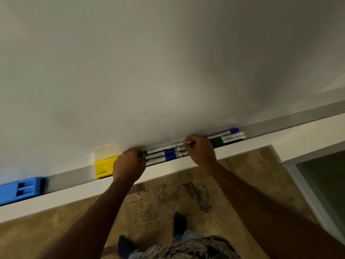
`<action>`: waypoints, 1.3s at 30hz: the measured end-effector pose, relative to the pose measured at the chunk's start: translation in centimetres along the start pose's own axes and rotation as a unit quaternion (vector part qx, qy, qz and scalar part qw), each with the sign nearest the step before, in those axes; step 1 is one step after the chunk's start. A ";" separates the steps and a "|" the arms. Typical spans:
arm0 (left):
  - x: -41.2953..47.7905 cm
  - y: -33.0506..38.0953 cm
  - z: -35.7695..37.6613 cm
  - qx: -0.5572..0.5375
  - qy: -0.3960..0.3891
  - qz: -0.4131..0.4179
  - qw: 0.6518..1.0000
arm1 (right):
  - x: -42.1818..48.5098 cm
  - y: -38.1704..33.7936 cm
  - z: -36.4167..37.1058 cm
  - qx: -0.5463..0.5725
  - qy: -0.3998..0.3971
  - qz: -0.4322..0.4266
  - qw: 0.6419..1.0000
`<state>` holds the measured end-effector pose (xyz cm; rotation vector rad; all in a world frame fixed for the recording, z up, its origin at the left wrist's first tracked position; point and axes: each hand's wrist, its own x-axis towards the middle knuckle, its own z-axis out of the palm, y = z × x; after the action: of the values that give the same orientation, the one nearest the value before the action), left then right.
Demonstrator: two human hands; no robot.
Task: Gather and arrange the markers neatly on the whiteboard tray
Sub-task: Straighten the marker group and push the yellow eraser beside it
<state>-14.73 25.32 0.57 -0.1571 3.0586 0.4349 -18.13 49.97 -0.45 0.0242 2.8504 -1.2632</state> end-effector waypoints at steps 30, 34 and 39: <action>1.3 -2.2 -0.4 0.196 -0.036 0.107 0.974 | 0.4 -4.9 4.2 -0.236 -0.128 -0.065 0.961; 1.1 -1.9 -0.6 0.220 -0.049 0.108 0.968 | 0.8 -5.4 4.2 -0.267 -0.132 -0.086 0.951; 1.2 -1.6 -0.6 0.216 -0.054 0.102 0.969 | 0.8 -5.4 4.3 -0.287 -0.127 -0.104 0.944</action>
<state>-15.80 23.52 0.65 0.1923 2.9798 -0.2175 -18.97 43.12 0.63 -0.4246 2.9125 -0.3634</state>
